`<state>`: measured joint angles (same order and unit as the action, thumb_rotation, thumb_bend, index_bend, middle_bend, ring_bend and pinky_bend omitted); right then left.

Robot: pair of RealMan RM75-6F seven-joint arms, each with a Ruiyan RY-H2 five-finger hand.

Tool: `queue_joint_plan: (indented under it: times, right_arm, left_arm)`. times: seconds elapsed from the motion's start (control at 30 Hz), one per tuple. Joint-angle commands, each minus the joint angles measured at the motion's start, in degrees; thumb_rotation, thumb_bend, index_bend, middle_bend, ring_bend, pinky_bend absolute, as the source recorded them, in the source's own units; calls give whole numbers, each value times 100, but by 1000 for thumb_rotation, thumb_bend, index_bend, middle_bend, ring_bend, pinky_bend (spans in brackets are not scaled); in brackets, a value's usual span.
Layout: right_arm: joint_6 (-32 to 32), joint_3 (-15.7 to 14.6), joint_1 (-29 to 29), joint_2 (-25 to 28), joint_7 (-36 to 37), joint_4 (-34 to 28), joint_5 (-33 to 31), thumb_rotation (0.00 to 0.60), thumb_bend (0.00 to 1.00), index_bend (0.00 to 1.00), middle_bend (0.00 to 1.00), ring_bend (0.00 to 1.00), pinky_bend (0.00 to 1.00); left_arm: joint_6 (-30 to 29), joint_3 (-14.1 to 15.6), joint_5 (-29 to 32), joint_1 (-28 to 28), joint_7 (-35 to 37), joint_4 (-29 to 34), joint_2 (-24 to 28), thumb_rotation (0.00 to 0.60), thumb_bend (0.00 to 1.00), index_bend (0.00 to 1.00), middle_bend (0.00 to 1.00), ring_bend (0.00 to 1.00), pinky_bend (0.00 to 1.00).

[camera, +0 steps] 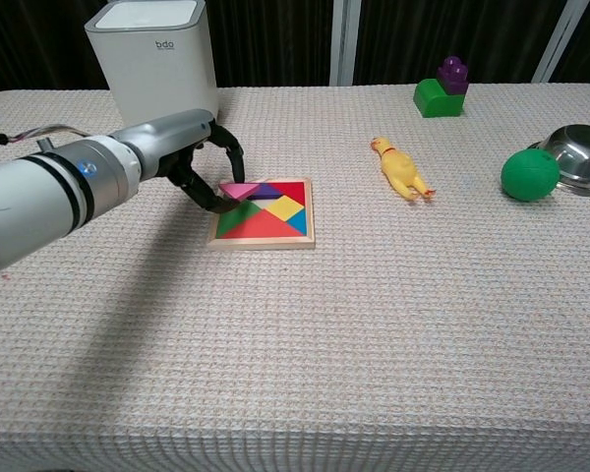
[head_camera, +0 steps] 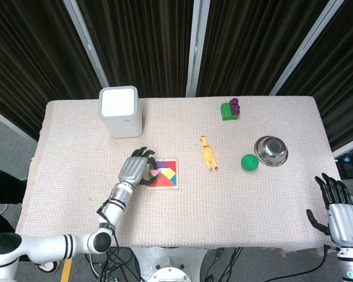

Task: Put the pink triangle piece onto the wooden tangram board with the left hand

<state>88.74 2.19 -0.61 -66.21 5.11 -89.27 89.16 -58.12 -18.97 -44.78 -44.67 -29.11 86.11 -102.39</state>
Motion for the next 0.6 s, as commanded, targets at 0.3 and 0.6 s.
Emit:
queue_joint_plan:
  times: [0.3,0.6]
  right_arm:
    - [-35,2,-22,-20,120,86,-7,600,240,0,0,0,0]
    - [-8,17,-10,-42,251,220,-32,600,240,0,0,0,0]
  left_arm:
    - [24,-148,495,-381,-83,-444,-389,600,312,516,165,0,93]
    - [36,-150,746,-584,-180,-791,-600,600,313,517,165,0,93]
